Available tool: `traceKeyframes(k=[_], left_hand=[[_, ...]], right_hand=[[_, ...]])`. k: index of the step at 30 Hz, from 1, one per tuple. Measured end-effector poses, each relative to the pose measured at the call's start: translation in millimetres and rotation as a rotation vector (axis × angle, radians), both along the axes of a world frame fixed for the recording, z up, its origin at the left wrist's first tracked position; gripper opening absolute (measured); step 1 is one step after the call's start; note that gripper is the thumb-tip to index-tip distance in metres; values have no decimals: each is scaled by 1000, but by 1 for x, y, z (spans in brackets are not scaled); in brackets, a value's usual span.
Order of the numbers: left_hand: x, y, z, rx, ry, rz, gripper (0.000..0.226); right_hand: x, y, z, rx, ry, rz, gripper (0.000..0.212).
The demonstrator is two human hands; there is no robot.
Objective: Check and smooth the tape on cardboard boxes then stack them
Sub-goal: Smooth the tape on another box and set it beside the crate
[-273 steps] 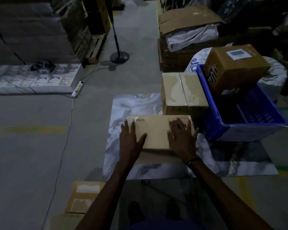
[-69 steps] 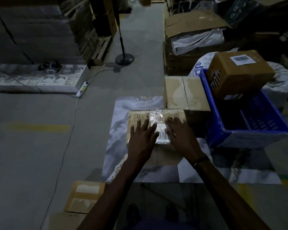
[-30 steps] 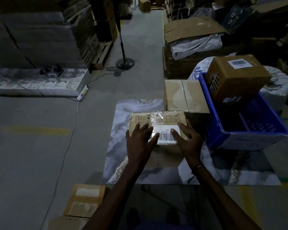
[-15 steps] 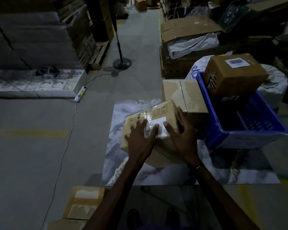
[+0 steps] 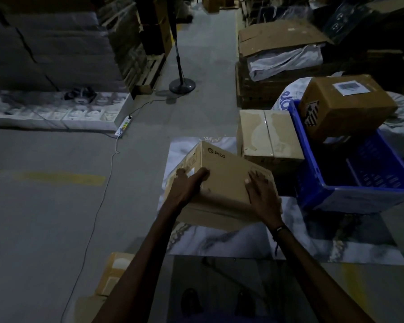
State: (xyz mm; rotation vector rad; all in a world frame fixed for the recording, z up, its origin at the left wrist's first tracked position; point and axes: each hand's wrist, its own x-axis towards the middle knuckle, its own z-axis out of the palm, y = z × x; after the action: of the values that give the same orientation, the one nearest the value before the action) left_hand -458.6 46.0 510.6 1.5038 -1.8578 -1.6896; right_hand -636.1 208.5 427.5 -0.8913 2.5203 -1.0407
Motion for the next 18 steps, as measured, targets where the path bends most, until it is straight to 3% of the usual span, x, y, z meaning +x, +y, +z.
traceKeyframes(k=[2, 4, 6, 10, 12, 15, 18], left_hand=[[6, -7, -24, 115, 98, 18, 107], [11, 0, -33, 137, 184, -58, 64], [11, 9, -31, 173, 253, -76, 41], [8, 12, -38, 228, 280, -69, 22], [7, 8, -46, 188, 242, -73, 24], [11, 4, -52, 81, 184, -113, 40], [16, -2, -61, -142, 110, -93, 29]], right_hand=[[-10, 2, -5, 96, 48, -30, 60], [-18, 3, -5, 119, 93, -24, 63], [-26, 4, -14, 147, 153, -14, 69], [-28, 12, -25, 219, 236, -12, 75], [-20, 14, -21, 267, 267, 0, 69], [-5, 17, -12, 277, 297, -14, 62], [3, 18, -13, 281, 339, 8, 63]])
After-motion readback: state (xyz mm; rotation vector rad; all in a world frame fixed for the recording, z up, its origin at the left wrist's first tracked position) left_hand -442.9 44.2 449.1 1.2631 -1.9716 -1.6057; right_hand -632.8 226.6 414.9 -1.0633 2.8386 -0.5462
